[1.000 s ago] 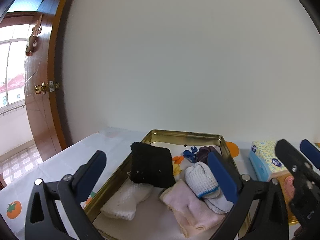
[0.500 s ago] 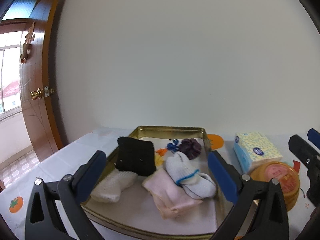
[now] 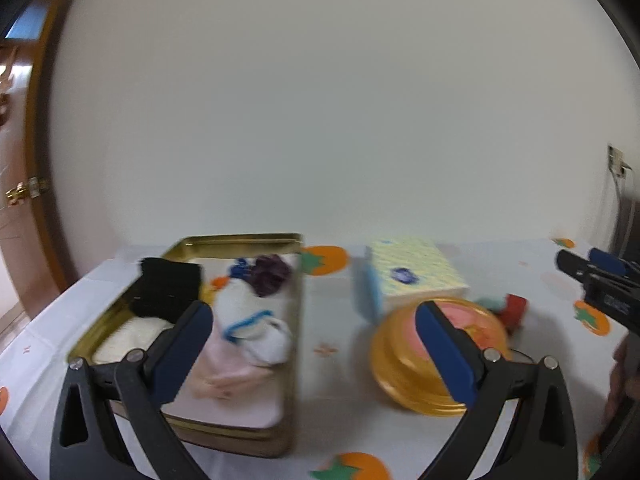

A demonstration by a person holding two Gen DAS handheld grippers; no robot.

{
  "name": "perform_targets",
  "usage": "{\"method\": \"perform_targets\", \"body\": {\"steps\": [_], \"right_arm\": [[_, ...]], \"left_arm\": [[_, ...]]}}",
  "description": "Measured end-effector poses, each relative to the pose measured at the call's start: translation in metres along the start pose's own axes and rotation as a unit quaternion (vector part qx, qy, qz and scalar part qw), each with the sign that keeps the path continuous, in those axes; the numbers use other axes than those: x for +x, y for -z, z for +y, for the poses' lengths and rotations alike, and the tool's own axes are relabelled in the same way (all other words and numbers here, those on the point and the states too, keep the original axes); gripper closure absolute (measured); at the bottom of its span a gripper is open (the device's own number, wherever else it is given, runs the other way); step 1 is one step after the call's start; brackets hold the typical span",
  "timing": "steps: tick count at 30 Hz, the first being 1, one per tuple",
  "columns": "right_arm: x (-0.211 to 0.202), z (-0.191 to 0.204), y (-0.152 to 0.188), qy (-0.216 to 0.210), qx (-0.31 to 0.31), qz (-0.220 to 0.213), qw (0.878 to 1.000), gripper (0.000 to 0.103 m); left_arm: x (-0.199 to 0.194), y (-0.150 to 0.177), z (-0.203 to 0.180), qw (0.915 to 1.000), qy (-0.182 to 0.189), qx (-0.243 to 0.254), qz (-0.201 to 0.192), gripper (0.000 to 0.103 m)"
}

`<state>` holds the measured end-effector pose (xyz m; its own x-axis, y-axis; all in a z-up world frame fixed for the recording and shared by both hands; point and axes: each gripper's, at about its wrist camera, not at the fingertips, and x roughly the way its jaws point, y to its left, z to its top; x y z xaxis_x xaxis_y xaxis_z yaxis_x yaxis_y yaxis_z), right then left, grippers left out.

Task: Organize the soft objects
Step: 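Move both tools toward the red pouch and light-blue plush toy, then grasp the red pouch with the right tool while the left tool grasps the light-blue plush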

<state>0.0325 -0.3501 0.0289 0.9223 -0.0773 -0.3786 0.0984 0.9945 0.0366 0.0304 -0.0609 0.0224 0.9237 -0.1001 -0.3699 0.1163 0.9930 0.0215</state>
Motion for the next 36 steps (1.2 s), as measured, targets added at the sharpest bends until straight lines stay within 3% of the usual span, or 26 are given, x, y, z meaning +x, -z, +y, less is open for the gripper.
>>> {"method": "perform_targets", "body": {"steps": [4,8,18,24,26,32,35,36], "right_arm": [[0.028,-0.027,0.003,-0.030,0.026,0.080,0.996,0.026],[0.053,-0.021,0.009,-0.092,-0.022,0.158,0.983,0.026],[0.102,0.025,0.015,-0.144,-0.141,0.221,0.954,0.026],[0.113,0.021,0.015,-0.129,-0.157,0.237,0.950,0.021],[0.112,0.016,0.013,-0.132,-0.145,0.232,0.953,0.029],[0.101,-0.002,0.012,-0.161,-0.127,0.231,0.951,0.039],[0.096,-0.016,0.011,-0.168,-0.112,0.231,0.952,0.056],[0.096,-0.021,0.010,-0.164,-0.110,0.228,0.954,0.070]], "left_arm": [[-0.002,0.000,-0.021,0.9996,0.021,0.016,-0.003,0.000],[-0.002,-0.001,-0.033,0.9989,0.032,0.034,-0.005,0.000],[0.004,0.000,-0.036,0.9987,0.040,0.029,0.011,0.000],[0.009,0.001,-0.036,0.9985,0.043,0.028,0.020,0.000],[0.010,0.001,-0.037,0.9984,0.042,0.030,0.021,0.000],[0.006,0.001,-0.040,0.9983,0.045,0.036,0.012,0.000],[0.004,0.001,-0.039,0.9984,0.044,0.033,0.008,0.000],[0.003,0.001,-0.038,0.9985,0.045,0.031,0.007,0.000]]}}
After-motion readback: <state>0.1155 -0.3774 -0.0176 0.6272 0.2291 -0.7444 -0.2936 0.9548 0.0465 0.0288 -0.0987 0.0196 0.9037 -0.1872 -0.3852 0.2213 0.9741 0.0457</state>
